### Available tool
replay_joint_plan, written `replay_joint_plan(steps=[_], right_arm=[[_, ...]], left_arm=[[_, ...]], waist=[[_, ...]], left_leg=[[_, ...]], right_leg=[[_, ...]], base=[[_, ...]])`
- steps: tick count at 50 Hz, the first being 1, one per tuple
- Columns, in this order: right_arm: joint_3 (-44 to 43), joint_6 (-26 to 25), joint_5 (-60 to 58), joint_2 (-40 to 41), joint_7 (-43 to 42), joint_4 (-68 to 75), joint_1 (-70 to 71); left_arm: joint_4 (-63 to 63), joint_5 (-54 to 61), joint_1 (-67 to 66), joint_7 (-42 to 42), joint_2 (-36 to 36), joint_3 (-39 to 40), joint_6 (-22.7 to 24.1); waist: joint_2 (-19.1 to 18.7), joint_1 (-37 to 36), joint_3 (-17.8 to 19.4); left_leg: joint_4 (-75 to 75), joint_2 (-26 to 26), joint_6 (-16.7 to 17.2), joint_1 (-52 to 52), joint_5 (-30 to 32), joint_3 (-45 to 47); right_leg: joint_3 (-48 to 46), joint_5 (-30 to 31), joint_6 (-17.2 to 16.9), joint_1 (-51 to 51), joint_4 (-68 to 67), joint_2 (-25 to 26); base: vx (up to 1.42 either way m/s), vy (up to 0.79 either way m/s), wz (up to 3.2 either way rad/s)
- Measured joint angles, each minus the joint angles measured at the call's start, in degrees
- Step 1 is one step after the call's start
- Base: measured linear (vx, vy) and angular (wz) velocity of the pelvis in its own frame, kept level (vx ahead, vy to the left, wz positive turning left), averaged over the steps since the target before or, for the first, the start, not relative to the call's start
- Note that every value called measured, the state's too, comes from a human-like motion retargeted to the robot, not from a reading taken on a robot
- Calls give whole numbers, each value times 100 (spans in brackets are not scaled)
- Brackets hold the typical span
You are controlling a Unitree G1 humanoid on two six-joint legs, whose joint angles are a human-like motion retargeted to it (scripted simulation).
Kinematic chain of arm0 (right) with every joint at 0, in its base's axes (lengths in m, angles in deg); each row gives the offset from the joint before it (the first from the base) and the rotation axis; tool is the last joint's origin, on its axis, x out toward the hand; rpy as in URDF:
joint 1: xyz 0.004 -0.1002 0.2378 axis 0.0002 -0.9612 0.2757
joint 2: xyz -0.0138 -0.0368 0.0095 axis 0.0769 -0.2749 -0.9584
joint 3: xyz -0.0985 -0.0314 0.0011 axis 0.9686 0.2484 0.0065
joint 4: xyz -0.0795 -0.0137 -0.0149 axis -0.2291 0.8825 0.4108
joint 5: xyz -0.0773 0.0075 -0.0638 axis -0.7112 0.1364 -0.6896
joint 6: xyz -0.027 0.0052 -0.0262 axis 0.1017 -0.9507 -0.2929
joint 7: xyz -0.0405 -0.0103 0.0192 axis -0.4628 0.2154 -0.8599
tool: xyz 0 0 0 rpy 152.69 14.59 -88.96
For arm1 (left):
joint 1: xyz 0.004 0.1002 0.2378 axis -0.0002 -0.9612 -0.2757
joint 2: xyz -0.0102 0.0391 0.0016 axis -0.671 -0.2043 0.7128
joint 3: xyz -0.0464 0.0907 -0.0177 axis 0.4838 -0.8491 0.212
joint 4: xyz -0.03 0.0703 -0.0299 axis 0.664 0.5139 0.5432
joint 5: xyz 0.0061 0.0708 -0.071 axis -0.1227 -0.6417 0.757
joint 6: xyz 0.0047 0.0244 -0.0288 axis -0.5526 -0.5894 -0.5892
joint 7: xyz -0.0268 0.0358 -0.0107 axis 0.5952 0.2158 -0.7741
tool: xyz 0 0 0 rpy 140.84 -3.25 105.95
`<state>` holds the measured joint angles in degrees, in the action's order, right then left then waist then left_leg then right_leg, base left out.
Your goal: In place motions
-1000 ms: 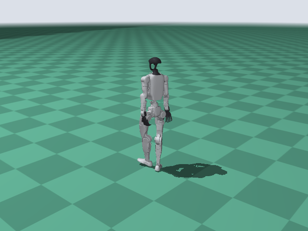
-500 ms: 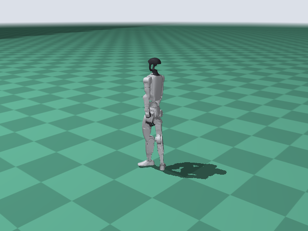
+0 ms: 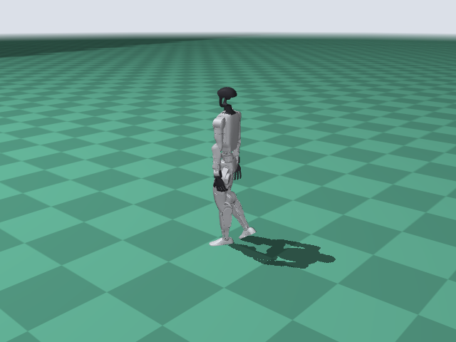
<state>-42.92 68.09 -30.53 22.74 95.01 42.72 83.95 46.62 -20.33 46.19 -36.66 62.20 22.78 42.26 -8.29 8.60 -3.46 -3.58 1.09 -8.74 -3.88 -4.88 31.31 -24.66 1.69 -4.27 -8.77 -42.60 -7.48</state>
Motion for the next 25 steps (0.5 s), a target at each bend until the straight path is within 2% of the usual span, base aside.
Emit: replay_joint_plan(steps=[5,7,10,15,17,18,21,25], right_arm=[[144,104,-12,159,187,-272,61],[260,120,-89,186,187,-351,80],[438,135,-246,208,172,-419,122],[519,137,-393,187,95,-403,79],[531,162,-455,181,16,-369,40],[536,168,-478,185,10,-333,44],[449,122,-515,211,66,-273,53],[548,108,-578,240,148,-362,97]], left_arm=[[148,-106,66,-46,-155,-113,-12],[149,-150,97,-80,-180,-128,-25],[113,-180,172,-85,-209,-152,-37],[-11,-107,161,-77,-157,-208,-9],[-42,-86,122,-100,-126,-165,-5],[-40,-108,112,-122,-127,-124,-6],[10,-89,62,-26,-42,-124,-15],[81,79,-60,-25,27,-109,82]], waist=[[-40,263,140],[-22,364,200],[126,506,256],[573,518,266],[788,395,201],[856,143,139],[875,-3,42],[861,-155,-43]], left_leg=[[39,-131,-48,-120,126,-265],[69,-130,-61,-153,164,-401],[114,28,-103,-198,223,-681],[161,577,-184,-19,210,-992],[174,825,-207,99,164,-1060],[162,855,-201,97,140,-910],[229,866,-186,86,127,-1066],[180,866,-152,191,89,-964]], right_leg=[[453,-272,324,-317,377,540],[684,-438,313,-419,633,751],[1096,-740,119,-537,1304,1005],[833,-722,-184,-139,3045,756],[830,-192,50,92,3590,797],[662,-205,-49,221,3684,694],[249,-51,-304,455,4027,570],[159,-95,-186,517,4044,601]], base=[[-12,1,72],[-10,3,93],[-5,2,113],[10,0,99],[21,-4,24],[20,-1,-25],[16,0,31],[17,1,-13]])
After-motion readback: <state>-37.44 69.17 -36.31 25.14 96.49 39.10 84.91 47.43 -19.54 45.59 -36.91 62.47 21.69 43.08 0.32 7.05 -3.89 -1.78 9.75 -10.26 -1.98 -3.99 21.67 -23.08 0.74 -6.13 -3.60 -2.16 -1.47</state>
